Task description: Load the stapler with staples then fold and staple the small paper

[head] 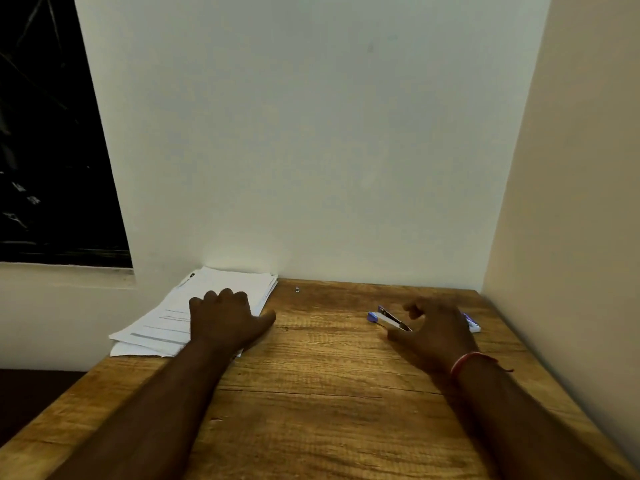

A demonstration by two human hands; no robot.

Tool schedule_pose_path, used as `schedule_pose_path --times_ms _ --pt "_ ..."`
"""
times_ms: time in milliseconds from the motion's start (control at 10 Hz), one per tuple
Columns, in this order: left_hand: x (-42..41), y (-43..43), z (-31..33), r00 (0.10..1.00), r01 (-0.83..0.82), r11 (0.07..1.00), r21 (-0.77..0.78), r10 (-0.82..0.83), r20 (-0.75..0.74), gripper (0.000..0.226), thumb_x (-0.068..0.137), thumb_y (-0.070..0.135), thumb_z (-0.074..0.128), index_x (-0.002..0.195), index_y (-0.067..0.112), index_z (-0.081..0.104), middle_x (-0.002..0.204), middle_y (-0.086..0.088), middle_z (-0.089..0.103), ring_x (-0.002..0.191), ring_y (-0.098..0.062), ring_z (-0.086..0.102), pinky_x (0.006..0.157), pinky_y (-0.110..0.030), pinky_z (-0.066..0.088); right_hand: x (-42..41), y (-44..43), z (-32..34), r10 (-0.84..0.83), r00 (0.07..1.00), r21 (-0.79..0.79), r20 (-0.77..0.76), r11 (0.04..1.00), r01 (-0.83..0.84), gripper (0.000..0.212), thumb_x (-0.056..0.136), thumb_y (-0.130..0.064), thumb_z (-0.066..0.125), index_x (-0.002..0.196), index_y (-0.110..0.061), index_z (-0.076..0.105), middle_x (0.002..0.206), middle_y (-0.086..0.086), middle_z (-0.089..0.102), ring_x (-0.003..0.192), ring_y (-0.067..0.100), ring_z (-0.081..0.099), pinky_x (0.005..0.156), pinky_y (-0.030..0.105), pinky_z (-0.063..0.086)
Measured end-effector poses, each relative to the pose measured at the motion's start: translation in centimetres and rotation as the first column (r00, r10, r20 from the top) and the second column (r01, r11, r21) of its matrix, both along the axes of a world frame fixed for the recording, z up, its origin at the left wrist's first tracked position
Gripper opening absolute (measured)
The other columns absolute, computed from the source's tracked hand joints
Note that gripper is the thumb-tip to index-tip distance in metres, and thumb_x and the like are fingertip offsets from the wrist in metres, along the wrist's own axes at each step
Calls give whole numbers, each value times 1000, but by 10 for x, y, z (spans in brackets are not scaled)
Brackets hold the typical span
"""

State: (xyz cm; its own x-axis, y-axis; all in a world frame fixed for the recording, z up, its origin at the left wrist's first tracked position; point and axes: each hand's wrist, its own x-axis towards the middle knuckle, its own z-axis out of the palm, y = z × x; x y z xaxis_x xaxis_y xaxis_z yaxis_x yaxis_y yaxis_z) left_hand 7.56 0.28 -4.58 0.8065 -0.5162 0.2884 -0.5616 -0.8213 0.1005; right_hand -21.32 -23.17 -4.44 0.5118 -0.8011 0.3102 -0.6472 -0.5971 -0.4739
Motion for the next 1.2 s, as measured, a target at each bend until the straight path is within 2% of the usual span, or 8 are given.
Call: schedule_pose_path --times_ms 200,300,500,600,700,800,1000,1200 --pt "4 -7 -2 986 125 932 -339 -80 145 65 86 92 62 110 35 80 119 5 79 123 -30 67 108 -52 38 12 5 -5 -3 1000 112 -20 994 6 24 86 -49 89 92 -31 75 96 -11 73 90 7 65 86 36 63" --pt "3 -16 -8 965 254 871 -419 -204 163 53 85 85 73 104 35 81 114 8 81 121 -29 68 110 -54 37 10 4 -2 -108 993 98 -37 989 111 24 82 -49 86 84 -29 74 85 -10 73 84 10 68 83 38 65" --pt "-16 -30 -12 915 400 808 -432 -378 141 31 85 66 87 93 36 81 103 12 78 116 -22 68 112 -53 39 -13 -16 -1 -397 902 -80 -167 918 389 87 60 -85 68 120 -23 72 116 4 73 110 28 66 97 43 57" --pt "-19 -30 -11 912 398 802 -445 -398 98 31 86 68 85 91 38 80 102 15 77 115 -19 67 112 -52 39 -21 -25 0 -456 865 -49 -210 888 457 121 56 -97 68 147 -18 49 150 14 53 135 37 50 111 48 45" --pt "-21 -28 -6 920 366 791 -490 -386 65 27 87 63 87 88 37 81 102 11 79 113 -21 69 111 -53 41 -18 -30 -4 -397 894 34 -206 910 412 108 63 -92 70 144 -22 55 148 10 58 134 34 54 110 46 49" --pt "-23 -26 -3 925 338 760 -555 -378 47 22 87 56 90 86 35 83 95 11 73 105 -19 68 109 -50 43 -7 -30 -12 -271 962 24 -34 962 272 59 80 -62 83 123 -24 70 125 4 69 112 24 62 97 42 59" --pt "-21 -30 -11 900 406 729 -551 -423 105 28 87 58 88 101 34 81 95 22 64 105 -11 61 109 -46 43 7 -27 -22 -205 977 26 59 979 203 51 86 -47 88 124 -17 71 121 4 67 111 22 61 85 31 55" --pt "-32 -44 -29 805 587 690 -423 -551 219 67 90 63 83 143 25 71 130 5 76 125 -22 67 113 -43 49 12 1 -18 -236 958 -299 -165 937 180 92 87 -85 53 153 -22 45 158 8 46 147 32 40 120 50 37"
